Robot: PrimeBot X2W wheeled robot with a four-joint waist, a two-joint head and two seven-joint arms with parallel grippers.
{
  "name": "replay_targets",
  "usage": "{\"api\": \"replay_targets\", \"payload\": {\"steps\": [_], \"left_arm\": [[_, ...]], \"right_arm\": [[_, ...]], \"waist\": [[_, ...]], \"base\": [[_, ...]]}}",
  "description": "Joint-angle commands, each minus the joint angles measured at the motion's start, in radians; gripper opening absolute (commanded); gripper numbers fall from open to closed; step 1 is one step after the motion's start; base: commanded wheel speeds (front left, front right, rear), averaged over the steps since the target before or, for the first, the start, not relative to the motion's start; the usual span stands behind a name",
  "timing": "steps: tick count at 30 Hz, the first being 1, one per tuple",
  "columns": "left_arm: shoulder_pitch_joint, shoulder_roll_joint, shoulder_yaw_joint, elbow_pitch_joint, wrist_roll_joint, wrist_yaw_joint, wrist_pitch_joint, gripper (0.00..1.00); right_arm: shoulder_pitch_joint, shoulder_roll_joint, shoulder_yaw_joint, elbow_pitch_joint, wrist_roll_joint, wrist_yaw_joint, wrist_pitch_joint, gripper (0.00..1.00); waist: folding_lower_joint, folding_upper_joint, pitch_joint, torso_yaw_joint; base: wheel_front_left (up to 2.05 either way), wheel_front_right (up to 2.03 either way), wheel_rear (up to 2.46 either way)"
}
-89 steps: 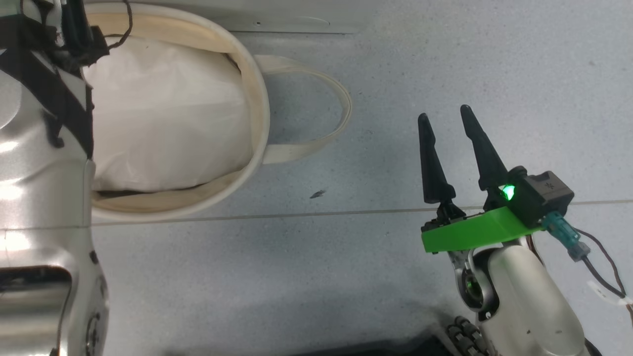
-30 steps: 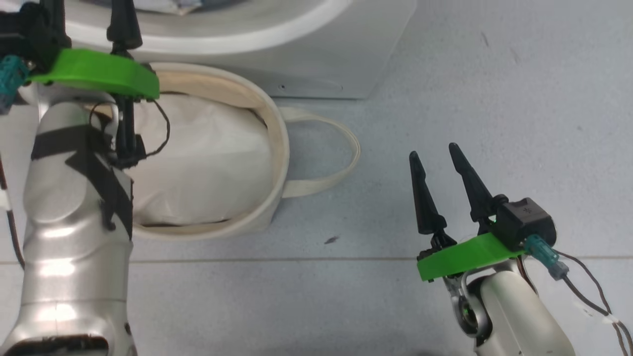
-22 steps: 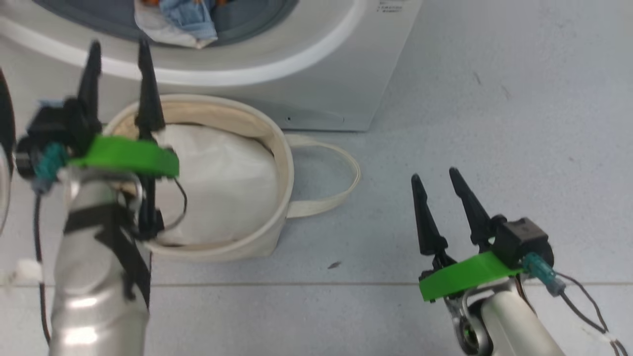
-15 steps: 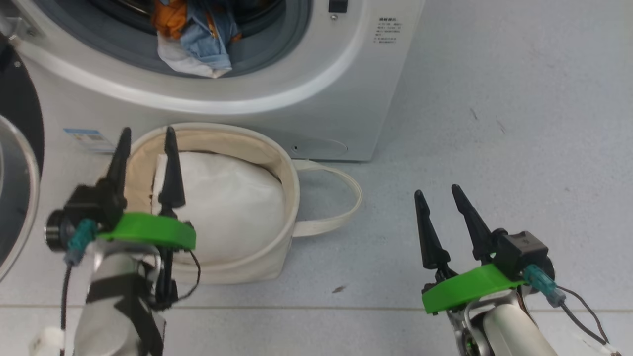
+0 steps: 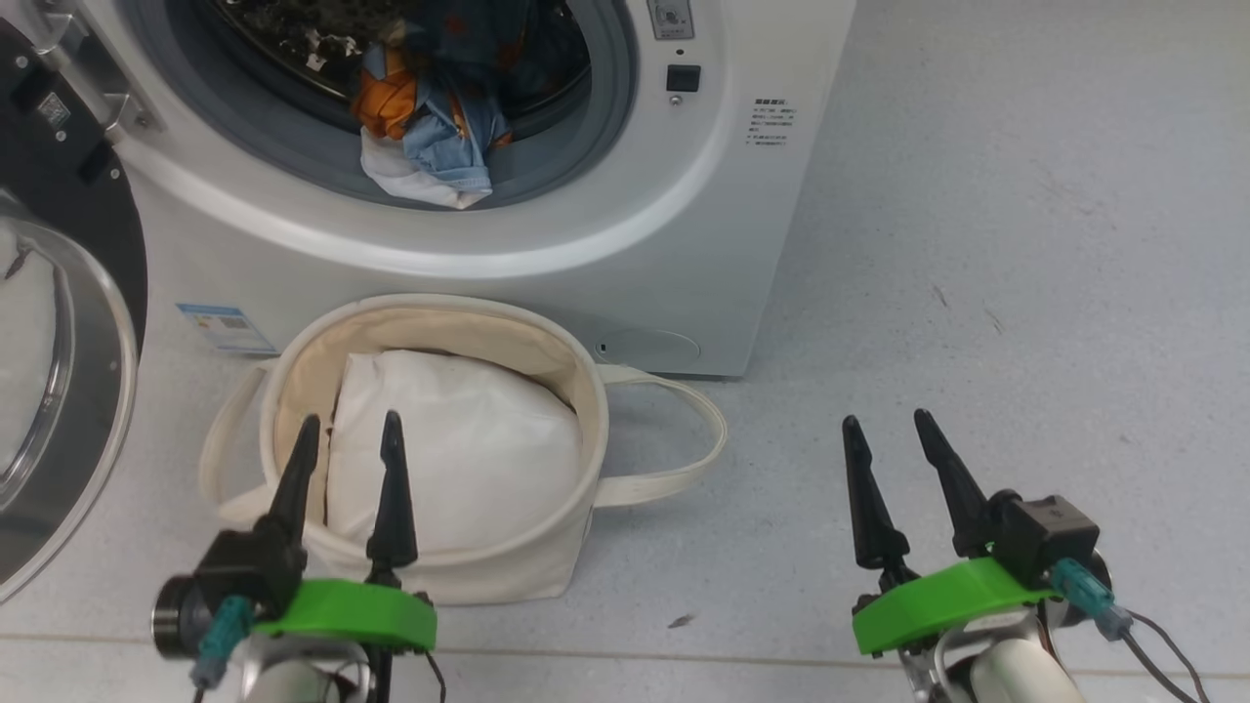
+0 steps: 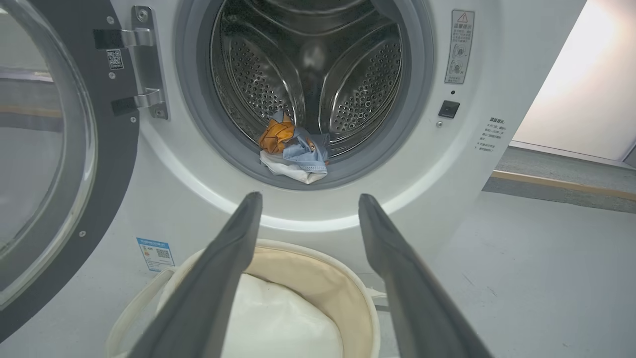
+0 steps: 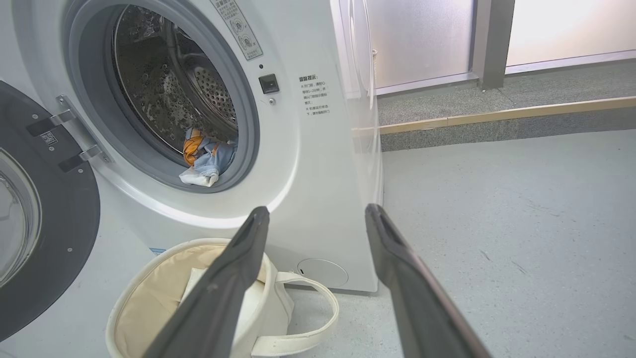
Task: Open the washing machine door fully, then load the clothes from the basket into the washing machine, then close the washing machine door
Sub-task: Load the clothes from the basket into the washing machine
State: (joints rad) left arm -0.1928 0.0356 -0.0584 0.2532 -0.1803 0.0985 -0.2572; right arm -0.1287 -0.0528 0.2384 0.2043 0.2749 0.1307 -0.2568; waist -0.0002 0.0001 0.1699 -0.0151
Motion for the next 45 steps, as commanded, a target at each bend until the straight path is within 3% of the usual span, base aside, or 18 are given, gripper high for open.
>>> {"api": "replay_targets", "payload": {"steps": [1,20,25,33,45], "left_arm": [[-0.003,0.015,0.013,-0.047,0.005,0.011,-0.005,1.00],[0.016,0.015,-0.036,-0.061,0.013,0.034,-0.005,1.00],[-0.043,0.015,-0.061,-0.018,0.038,0.029,-0.005,1.00],[-0.250,0.017,-0.055,0.162,0.064,0.020,-0.005,1.00],[-0.783,0.042,-0.042,0.482,0.094,0.009,-0.005,1.00]], "right_arm": [[-0.001,0.003,0.019,-0.029,0.007,0.000,-0.005,1.00],[0.000,0.003,0.032,-0.028,0.012,0.000,-0.005,1.00],[-0.013,0.003,0.025,-0.036,-0.003,0.000,-0.005,1.00],[-0.062,0.003,0.021,-0.060,-0.020,0.000,-0.005,1.00],[-0.163,0.003,0.020,-0.092,-0.037,0.000,-0.005,1.00]], "waist": [[0.0002,-0.0001,-0.005,0.004],[0.0002,-0.0001,-0.003,-0.003],[0.0002,-0.0001,0.045,-0.006],[0.0002,-0.0001,0.186,-0.020],[0.0002,-0.0001,0.424,-0.042]], "base": [[0.00,0.00,0.00],[0.00,0.00,0.00],[0.00,0.00,0.00],[0.00,0.00,0.00],[0.00,0.00,0.00]]}}
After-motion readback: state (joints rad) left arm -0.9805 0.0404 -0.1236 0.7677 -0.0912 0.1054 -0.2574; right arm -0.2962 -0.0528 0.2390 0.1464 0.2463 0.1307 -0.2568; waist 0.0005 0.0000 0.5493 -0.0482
